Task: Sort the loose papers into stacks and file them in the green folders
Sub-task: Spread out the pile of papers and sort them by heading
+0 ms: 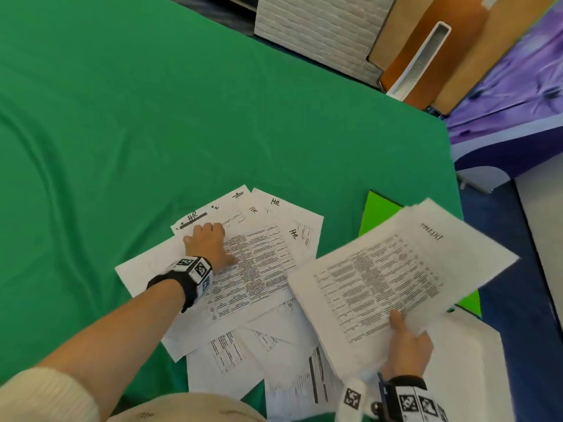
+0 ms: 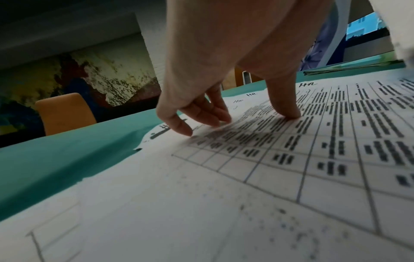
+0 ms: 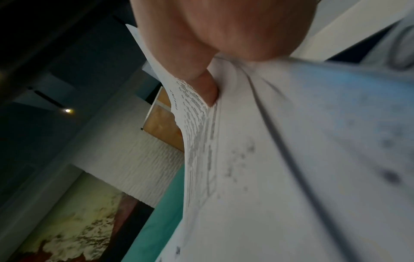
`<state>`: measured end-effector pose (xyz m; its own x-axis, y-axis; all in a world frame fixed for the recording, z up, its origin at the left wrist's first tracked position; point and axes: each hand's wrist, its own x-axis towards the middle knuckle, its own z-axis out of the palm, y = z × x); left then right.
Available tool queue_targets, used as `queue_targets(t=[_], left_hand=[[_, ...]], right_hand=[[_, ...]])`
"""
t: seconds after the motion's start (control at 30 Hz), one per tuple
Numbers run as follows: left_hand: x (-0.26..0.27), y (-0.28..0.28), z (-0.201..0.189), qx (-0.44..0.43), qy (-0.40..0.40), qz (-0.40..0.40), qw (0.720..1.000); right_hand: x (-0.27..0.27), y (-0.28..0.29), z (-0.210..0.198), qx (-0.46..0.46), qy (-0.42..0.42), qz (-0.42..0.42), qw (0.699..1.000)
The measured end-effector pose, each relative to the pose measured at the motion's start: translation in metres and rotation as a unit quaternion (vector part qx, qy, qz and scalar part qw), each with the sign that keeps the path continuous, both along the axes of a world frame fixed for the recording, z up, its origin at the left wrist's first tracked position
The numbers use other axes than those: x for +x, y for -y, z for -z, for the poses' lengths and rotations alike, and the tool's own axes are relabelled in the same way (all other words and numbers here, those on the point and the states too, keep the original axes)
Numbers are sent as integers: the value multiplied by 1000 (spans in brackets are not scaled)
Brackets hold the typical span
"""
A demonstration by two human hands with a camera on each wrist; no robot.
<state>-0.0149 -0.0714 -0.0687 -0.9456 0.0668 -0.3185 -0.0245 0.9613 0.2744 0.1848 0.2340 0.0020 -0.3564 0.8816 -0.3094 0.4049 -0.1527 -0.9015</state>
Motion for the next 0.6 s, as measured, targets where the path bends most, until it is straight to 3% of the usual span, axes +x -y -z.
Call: queue_targets(t=[0.2,0.37,0.43,0.6], left_hand=[[-5,4,3,-17,-40,22,999],[-16,14,-6,12,52,44,998],[-19,18,-10,56,39,59,996],[-25,27,-27,214,-35,-1,976]], right_hand=[[15,4,17,-68,41,2,997],[19,3,21,-81,36,-27,996],[18,5,21,-78,32,-34,996],[15,6,22,-77,36,-46,995]])
